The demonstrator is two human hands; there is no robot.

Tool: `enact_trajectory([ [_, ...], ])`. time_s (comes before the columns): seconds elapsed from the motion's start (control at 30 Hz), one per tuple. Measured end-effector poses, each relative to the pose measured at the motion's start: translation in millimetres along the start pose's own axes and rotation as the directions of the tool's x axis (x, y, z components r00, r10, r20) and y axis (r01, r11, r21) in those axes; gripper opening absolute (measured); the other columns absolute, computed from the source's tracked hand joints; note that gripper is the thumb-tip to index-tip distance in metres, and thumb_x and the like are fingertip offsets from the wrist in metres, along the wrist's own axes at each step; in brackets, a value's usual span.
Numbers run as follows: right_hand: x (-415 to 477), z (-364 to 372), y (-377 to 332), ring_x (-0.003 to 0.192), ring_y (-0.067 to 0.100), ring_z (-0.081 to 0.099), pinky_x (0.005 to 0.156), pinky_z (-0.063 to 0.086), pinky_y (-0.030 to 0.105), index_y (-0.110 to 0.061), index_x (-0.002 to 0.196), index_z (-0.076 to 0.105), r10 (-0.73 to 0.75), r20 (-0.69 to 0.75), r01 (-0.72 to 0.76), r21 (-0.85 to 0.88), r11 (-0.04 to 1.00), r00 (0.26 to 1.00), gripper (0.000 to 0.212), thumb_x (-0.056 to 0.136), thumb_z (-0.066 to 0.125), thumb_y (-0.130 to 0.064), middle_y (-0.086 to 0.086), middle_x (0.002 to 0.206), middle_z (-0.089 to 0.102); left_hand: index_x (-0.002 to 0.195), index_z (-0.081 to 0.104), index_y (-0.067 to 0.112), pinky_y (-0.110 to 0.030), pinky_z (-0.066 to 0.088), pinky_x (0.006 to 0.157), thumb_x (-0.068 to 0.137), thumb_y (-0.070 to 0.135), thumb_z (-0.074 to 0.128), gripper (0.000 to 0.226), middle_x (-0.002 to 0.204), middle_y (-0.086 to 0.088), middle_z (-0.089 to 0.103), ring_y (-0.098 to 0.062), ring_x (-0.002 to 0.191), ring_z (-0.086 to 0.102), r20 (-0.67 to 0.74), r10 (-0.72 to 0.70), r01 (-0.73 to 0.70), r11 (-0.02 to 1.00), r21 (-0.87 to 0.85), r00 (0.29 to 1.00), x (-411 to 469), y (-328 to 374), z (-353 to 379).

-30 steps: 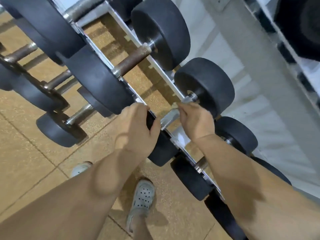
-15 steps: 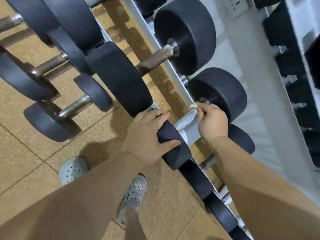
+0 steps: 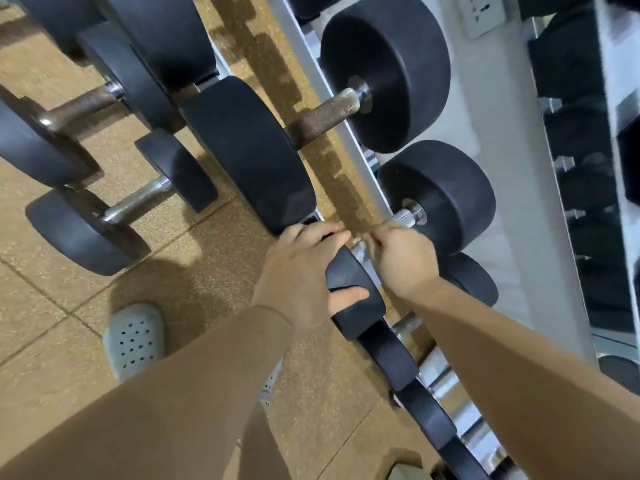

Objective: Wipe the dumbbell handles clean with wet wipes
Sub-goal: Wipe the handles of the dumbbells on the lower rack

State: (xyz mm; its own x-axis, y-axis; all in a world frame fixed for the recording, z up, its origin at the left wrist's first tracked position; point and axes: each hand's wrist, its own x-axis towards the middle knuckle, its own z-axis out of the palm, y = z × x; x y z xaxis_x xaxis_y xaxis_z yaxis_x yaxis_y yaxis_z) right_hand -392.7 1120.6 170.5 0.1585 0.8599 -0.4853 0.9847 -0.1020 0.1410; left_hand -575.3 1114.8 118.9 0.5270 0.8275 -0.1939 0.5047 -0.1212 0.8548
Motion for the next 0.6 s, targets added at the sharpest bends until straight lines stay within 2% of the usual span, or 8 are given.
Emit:
enact_trajectory([
  [0.07, -6.0, -0.2, -0.5, 0.078, 0.032, 0.064, 0.063, 0.048, 0.034, -0.017, 0.095, 0.07, -0.087, 0.064, 0.09, -0.05, 0.995, 0.994, 0.027, 0.102, 0.05, -0.034, 0.003, 0.092, 0.065, 0.141, 0.056, 0.029, -0.044, 0.039, 0.109, 0.074, 0.072, 0.069, 0.082, 0.144, 0.012, 0.048, -0.019, 0.13, 0.039, 0.017, -0.017, 0.018, 1.0, -0.009, 1.0, 0.3, 1.4, -1.0],
  [0.13, 13.1, -5.8, 12.8, 0.075, 0.033, 0.065, 0.066, 0.053, 0.036, -0.014, 0.097, 0.069, 0.03, 0.031, -0.024, -0.177, 0.984, 0.999, 0.027, 0.1, 0.05, -0.032, 0.005, 0.09, 0.065, 0.14, 0.056, 0.029, -0.044, 0.039, 0.109, 0.073, 0.072, 0.07, 0.081, 0.143, 0.013, 0.049, -0.018, 0.129, 0.038, 0.022, -0.026, 0.027, 0.999, -0.03, 0.999, 0.9, 2.9, -2.0],
  [0.2, 25.8, -12.4, 21.7, 0.075, 0.037, 0.065, 0.066, 0.056, 0.04, -0.012, 0.093, 0.069, 0.207, -0.024, -0.208, -0.198, 0.958, 0.978, 0.022, 0.096, 0.052, -0.026, 0.008, 0.09, 0.064, 0.139, 0.057, 0.029, -0.045, 0.039, 0.11, 0.073, 0.07, 0.071, 0.08, 0.142, 0.013, 0.049, -0.017, 0.129, 0.038, 0.019, -0.029, 0.03, 0.998, -0.05, 0.999, 0.8, 3.6, -2.2],
  [0.23, 26.1, -10.7, 19.0, 0.076, 0.037, 0.065, 0.066, 0.055, 0.039, -0.013, 0.092, 0.069, 0.235, -0.034, -0.237, -0.204, 0.95, 0.971, 0.019, 0.094, 0.054, -0.023, 0.008, 0.09, 0.063, 0.139, 0.057, 0.03, -0.045, 0.038, 0.11, 0.073, 0.07, 0.072, 0.08, 0.142, 0.014, 0.049, -0.017, 0.129, 0.037, 0.02, -0.034, 0.036, 0.998, -0.056, 0.999, 0.6, 3.9, -2.3],
  [0.33, 16.7, 0.6, -4.9, 0.077, 0.031, 0.063, 0.061, 0.046, 0.032, -0.013, 0.091, 0.066, 0.062, 0.127, -0.034, -0.213, 0.976, 0.99, 0.018, 0.096, 0.053, -0.025, 0.001, 0.08, 0.056, 0.14, 0.056, 0.031, -0.044, 0.036, 0.112, 0.071, 0.068, 0.076, 0.081, 0.142, 0.015, 0.049, -0.016, 0.13, 0.037, 0.019, -0.045, 0.046, 0.997, -0.06, 0.999, 1.0, 4.7, -2.3],
  [0.4, 14.9, -6.1, -10.7, 0.075, 0.031, 0.059, 0.059, 0.04, 0.032, -0.013, 0.09, 0.065, -0.023, 0.243, 0.074, -0.203, 0.976, 0.97, 0.02, 0.098, 0.051, -0.025, -0.001, 0.074, 0.051, 0.14, 0.057, 0.031, -0.043, 0.037, 0.113, 0.069, 0.066, 0.078, 0.082, 0.141, 0.016, 0.05, -0.015, 0.129, 0.038, 0.01, -0.052, 0.053, 0.996, -0.066, 0.999, 0.9, 5.2, -2.1],
  [0.53, 40.1, -23.6, 12.8, 0.083, 0.038, 0.064, 0.066, 0.044, 0.035, -0.008, 0.099, 0.07, 0.244, 0.097, -0.205, -0.301, 0.931, 0.965, 0.02, 0.091, 0.051, -0.009, 0.014, 0.095, 0.065, 0.139, 0.059, 0.03, -0.043, 0.038, 0.112, 0.067, 0.063, 0.082, 0.082, 0.139, 0.017, 0.052, -0.016, 0.13, 0.04, -0.001, -0.059, 0.059, 0.995, -0.08, 0.998, 1.3, 7.4, -2.5],
  [0.6, 34.7, -13.9, 0.1, 0.086, 0.037, 0.064, 0.065, 0.041, 0.035, -0.006, 0.098, 0.068, 0.233, 0.125, -0.189, -0.289, 0.938, 0.964, 0.02, 0.089, 0.051, -0.005, 0.013, 0.094, 0.064, 0.138, 0.06, 0.028, -0.044, 0.039, 0.111, 0.066, 0.062, 0.083, 0.082, 0.139, 0.015, 0.053, -0.018, 0.128, 0.041, -0.007, -0.059, 0.058, 0.995, -0.079, 0.998, 1.0, 6.2, -2.2],
])
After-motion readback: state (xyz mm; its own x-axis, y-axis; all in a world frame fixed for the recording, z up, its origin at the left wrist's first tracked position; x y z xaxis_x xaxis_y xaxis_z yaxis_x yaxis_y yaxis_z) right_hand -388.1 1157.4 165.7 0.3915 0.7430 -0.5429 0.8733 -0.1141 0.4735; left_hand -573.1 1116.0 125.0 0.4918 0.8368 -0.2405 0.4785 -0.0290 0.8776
